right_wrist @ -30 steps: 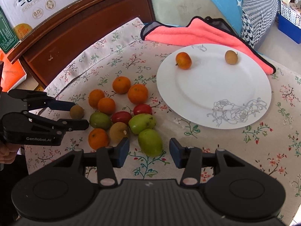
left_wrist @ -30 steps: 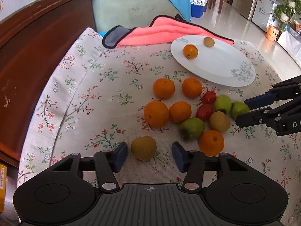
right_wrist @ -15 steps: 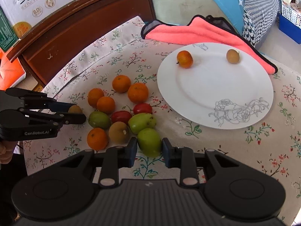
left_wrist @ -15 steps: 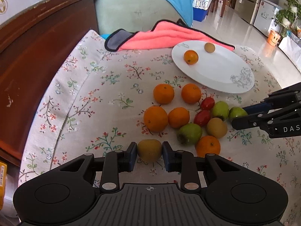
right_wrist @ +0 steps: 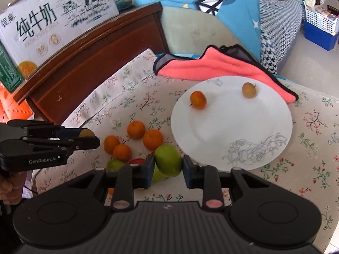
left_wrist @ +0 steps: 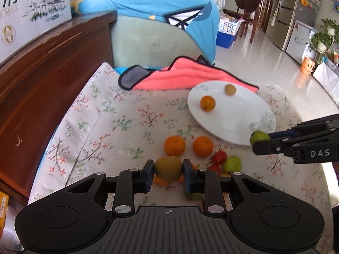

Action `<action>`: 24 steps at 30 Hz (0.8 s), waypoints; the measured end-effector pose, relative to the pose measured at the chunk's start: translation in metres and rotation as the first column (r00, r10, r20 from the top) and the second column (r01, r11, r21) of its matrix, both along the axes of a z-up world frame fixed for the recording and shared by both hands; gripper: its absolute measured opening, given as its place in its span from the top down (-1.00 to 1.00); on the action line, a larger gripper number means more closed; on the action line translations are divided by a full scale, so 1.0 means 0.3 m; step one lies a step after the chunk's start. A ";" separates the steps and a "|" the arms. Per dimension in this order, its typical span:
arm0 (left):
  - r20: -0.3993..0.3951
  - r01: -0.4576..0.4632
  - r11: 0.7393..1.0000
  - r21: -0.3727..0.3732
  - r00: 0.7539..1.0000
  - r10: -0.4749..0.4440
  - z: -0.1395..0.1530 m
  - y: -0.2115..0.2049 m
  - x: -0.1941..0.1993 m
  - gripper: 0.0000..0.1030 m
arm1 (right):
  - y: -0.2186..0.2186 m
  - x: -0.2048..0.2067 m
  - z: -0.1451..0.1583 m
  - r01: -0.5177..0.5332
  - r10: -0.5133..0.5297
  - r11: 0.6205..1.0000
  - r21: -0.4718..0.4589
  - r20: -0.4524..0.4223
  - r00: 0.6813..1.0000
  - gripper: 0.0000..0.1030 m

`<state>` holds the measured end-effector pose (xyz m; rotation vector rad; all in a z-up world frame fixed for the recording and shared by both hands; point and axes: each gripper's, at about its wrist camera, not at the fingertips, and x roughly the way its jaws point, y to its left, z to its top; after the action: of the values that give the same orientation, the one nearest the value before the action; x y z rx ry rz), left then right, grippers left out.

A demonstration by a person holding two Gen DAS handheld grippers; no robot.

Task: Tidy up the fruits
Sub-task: 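Carry the kiwi and green jujube over the plate and open both tools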

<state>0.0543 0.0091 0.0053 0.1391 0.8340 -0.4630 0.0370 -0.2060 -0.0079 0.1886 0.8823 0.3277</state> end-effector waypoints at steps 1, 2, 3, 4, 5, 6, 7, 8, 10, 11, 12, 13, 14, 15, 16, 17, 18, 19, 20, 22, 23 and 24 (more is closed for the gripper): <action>0.004 0.001 1.000 -0.004 1.000 -0.001 0.005 -0.008 -0.001 0.49 | -0.004 0.001 0.002 0.006 -0.006 1.000 0.004 -0.001 1.000 0.44; 0.007 0.003 1.000 -0.008 1.000 -0.003 0.011 -0.016 0.000 0.49 | -0.008 0.002 0.004 0.012 -0.012 1.000 0.007 0.000 1.000 0.44; 0.011 0.005 1.000 -0.014 1.000 -0.005 0.017 -0.025 0.001 0.49 | -0.011 0.003 0.006 0.012 -0.012 1.000 0.009 -0.001 1.000 0.44; 0.014 0.007 1.000 -0.020 1.000 -0.007 0.024 -0.035 0.003 0.49 | -0.016 0.004 0.010 0.017 -0.017 1.000 0.010 0.002 1.000 0.44; 0.017 0.010 1.000 -0.027 1.000 -0.009 0.030 -0.045 0.003 0.49 | -0.021 0.005 0.016 0.022 -0.022 1.000 0.011 0.007 1.000 0.44; 0.021 0.014 0.999 -0.035 1.000 -0.013 0.037 -0.056 0.004 0.49 | -0.028 0.006 0.021 0.028 -0.028 1.000 0.013 0.012 1.000 0.44; 0.024 0.019 0.999 -0.044 1.000 -0.018 0.044 -0.068 0.005 0.49 | -0.034 0.008 0.027 0.035 -0.035 0.999 0.015 0.016 0.999 0.44; 0.027 0.023 0.998 -0.051 0.999 -0.022 0.049 -0.080 0.006 0.49 | -0.041 0.011 0.033 0.043 -0.043 0.999 0.019 0.021 0.999 0.44; 0.034 0.032 0.997 -0.063 0.999 -0.030 0.058 -0.105 0.007 0.49 | -0.058 0.014 0.044 0.063 -0.063 0.998 0.022 0.026 0.998 0.44; 0.037 0.038 0.997 -0.071 0.999 -0.036 0.062 -0.119 0.008 0.49 | -0.067 0.017 0.049 0.075 -0.075 0.997 0.023 0.027 0.997 0.44; 0.039 0.044 0.996 -0.077 0.998 -0.041 0.065 -0.130 0.009 0.49 | -0.076 0.020 0.054 0.085 -0.086 0.996 0.024 0.028 0.996 0.44; 0.041 0.051 0.995 -0.082 0.998 -0.048 0.068 -0.142 0.009 0.49 | -0.086 0.021 0.059 0.097 -0.098 0.995 0.026 0.030 0.995 0.44; 0.042 0.057 0.995 -0.083 0.998 -0.053 0.069 -0.153 0.009 0.49 | -0.096 0.023 0.064 0.107 -0.108 0.994 0.029 0.032 0.994 0.44; 0.043 0.061 0.995 -0.084 0.997 -0.058 0.067 -0.166 0.011 0.49 | -0.106 0.025 0.068 0.116 -0.117 0.993 0.033 0.033 0.993 0.44; 0.041 0.065 0.994 -0.084 0.997 -0.062 0.064 -0.178 0.012 0.49 | -0.119 0.027 0.072 0.131 -0.132 0.991 0.039 0.034 0.991 0.44; 0.039 0.069 0.994 -0.086 0.997 -0.066 0.060 -0.191 0.015 0.49 | -0.130 0.030 0.074 0.143 -0.145 0.989 0.044 0.031 0.989 0.44; 0.037 0.072 0.994 -0.087 0.997 -0.069 0.056 -0.206 0.018 0.49 | -0.142 0.034 0.075 0.157 -0.158 0.986 0.049 0.027 0.987 0.44; 0.035 0.073 0.993 -0.087 0.997 -0.070 0.051 -0.220 0.022 0.49 | -0.156 0.040 0.074 0.173 -0.174 0.983 0.054 0.020 0.984 0.44; 0.033 0.073 0.993 -0.088 0.997 -0.071 0.047 -0.232 0.025 0.49 | -0.167 0.045 0.072 0.188 -0.189 0.980 0.058 0.013 0.982 0.44; 0.026 0.073 0.993 -0.090 0.997 -0.071 0.034 -0.262 0.035 0.49 | -0.190 0.055 0.064 0.214 -0.214 0.975 0.066 -0.004 0.977 0.44; 0.020 0.072 0.993 -0.091 0.997 -0.070 0.027 -0.275 0.040 0.49 | -0.201 0.059 0.059 0.226 -0.225 0.972 0.071 -0.012 0.974 0.44; 0.014 0.070 0.993 -0.093 0.998 -0.069 0.019 -0.289 0.047 0.49 | -0.212 0.063 0.053 0.239 -0.238 0.968 0.074 -0.021 0.971 0.44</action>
<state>0.0685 -0.0775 0.0109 0.0839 0.7975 -0.5651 0.0560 -0.2695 0.0080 0.3642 0.8492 0.1356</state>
